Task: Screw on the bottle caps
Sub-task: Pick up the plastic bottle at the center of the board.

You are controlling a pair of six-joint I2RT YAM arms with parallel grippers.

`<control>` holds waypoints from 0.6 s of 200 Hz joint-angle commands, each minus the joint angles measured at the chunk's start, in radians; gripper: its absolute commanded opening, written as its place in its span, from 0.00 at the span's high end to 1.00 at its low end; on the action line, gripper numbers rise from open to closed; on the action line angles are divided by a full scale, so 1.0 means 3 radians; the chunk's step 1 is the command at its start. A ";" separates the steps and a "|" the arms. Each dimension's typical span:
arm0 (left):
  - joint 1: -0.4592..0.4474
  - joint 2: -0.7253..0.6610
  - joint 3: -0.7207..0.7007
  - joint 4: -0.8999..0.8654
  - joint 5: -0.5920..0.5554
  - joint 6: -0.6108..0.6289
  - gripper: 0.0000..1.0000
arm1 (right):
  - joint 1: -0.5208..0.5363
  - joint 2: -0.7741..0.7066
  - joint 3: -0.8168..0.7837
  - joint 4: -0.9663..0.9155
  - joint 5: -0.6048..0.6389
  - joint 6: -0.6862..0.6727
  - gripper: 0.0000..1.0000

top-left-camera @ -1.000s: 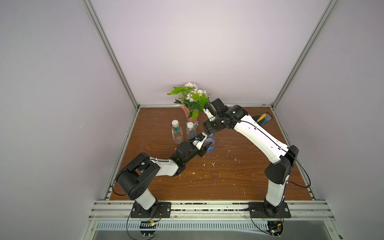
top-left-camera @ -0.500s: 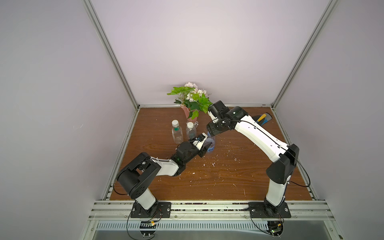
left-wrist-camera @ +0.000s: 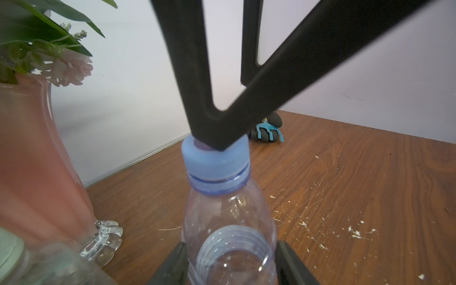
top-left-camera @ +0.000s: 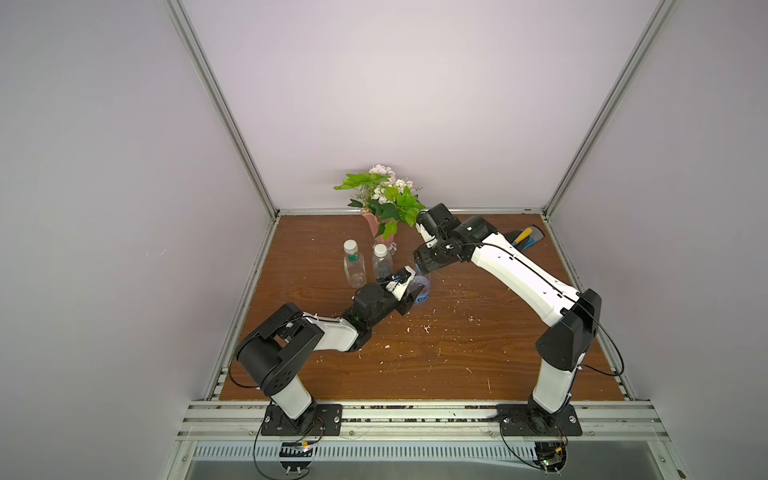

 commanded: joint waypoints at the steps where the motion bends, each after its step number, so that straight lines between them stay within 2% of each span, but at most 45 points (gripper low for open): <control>1: 0.0025 0.0032 0.0074 0.0023 0.0029 -0.0001 0.43 | -0.0029 -0.0164 -0.0180 0.0015 0.0008 -0.0020 0.23; 43: 0.0023 0.0033 0.0070 0.0022 0.0027 -0.0002 0.43 | -0.0063 -0.0206 -0.0284 0.0097 -0.0104 -0.0007 0.23; 120: 0.0021 0.0034 0.0059 0.0025 0.0026 -0.0005 0.43 | -0.0071 -0.0306 0.0141 0.0051 -0.0548 0.0001 0.23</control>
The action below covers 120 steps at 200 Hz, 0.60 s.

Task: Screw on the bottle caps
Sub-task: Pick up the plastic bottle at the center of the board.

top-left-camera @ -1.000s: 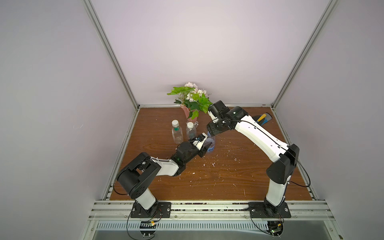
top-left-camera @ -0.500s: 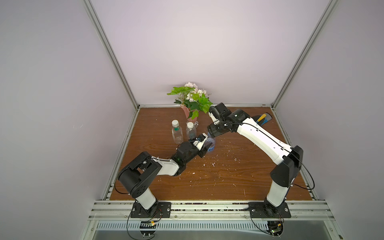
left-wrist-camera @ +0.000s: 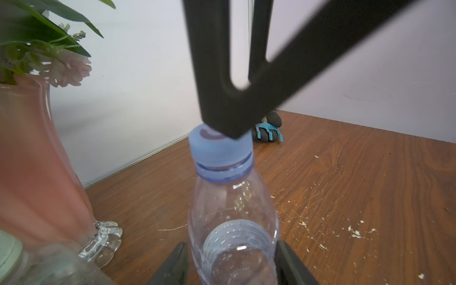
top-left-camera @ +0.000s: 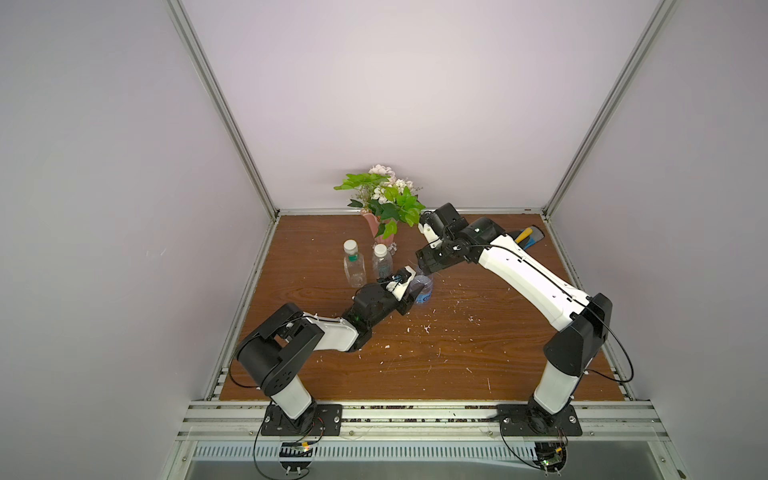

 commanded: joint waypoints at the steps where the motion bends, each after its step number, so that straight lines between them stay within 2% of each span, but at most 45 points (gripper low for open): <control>1: 0.0023 0.0028 0.0053 0.0023 0.0024 -0.0003 0.43 | -0.0009 -0.0175 0.0172 -0.0020 -0.0203 0.0001 0.23; 37: 0.0025 0.0027 0.0049 0.0026 0.0042 0.0000 0.41 | -0.0009 -0.0265 0.0182 0.0040 -0.0232 -0.0028 0.23; 73: 0.0026 -0.0002 0.0035 0.0026 0.0191 0.0077 0.24 | -0.0014 -0.0313 0.0045 0.0167 -0.0130 -0.0124 0.24; 120: 0.0140 0.0001 0.0094 0.0023 0.0618 0.0079 0.02 | -0.0024 -0.0679 -0.0581 0.0683 -0.0072 -0.0201 0.23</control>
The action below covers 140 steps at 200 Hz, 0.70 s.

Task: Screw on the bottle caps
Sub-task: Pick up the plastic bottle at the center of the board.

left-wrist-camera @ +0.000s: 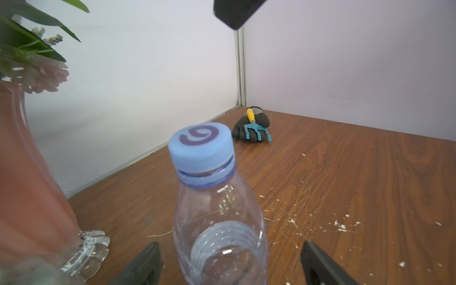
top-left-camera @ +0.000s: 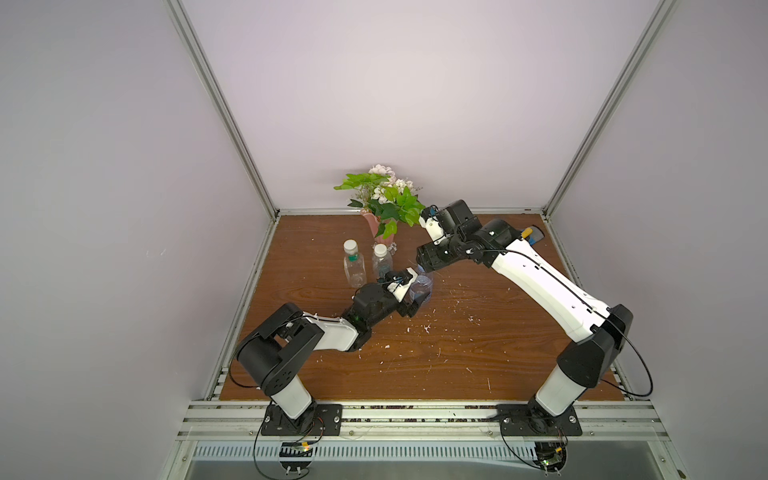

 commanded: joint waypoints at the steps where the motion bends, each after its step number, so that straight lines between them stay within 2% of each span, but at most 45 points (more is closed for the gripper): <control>1: 0.0097 0.0004 0.0098 0.0028 0.0335 0.0022 0.02 | -0.0023 -0.0299 -0.0245 0.0356 0.0085 -0.0100 0.23; 82: 0.0298 0.0212 0.0208 0.0278 0.0925 -0.0154 0.00 | -0.0101 -0.0970 -0.1040 0.0895 0.0176 -0.0143 0.23; 140: 0.0319 0.0430 0.0275 0.0464 0.0941 -0.0173 0.01 | -0.0138 -0.1134 -0.1281 0.1037 0.0155 -0.0112 0.23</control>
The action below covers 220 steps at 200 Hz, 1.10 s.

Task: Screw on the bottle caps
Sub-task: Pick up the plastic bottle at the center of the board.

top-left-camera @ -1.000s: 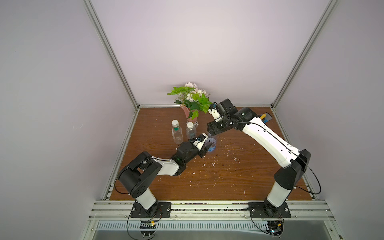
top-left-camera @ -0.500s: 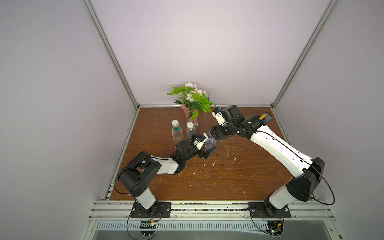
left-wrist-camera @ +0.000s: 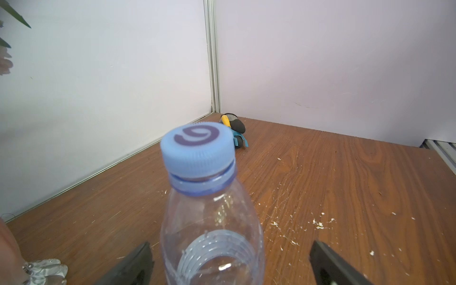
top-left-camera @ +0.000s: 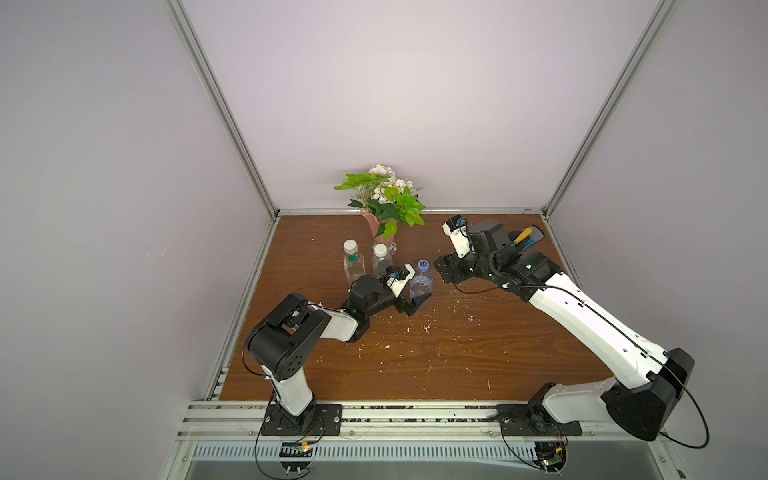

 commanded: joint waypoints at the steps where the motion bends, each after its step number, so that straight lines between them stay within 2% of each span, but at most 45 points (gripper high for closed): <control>1: 0.0036 0.0082 0.0102 0.0223 0.0116 -0.0037 0.00 | -0.0018 -0.0076 -0.0031 0.0166 0.0047 -0.0022 0.23; 82: 0.0161 0.0472 0.0202 0.0697 0.0381 -0.0204 0.00 | -0.0042 -0.0136 -0.0172 0.0181 0.0018 -0.0014 0.22; 137: 0.0182 0.0728 0.0156 0.1279 0.0453 -0.0388 0.02 | -0.0054 -0.0140 -0.0210 0.0192 0.0003 -0.0019 0.22; 220: 0.0182 0.0834 0.0374 0.1119 0.0558 -0.0473 0.07 | -0.0057 -0.0183 -0.0305 0.0267 -0.0032 0.0009 0.22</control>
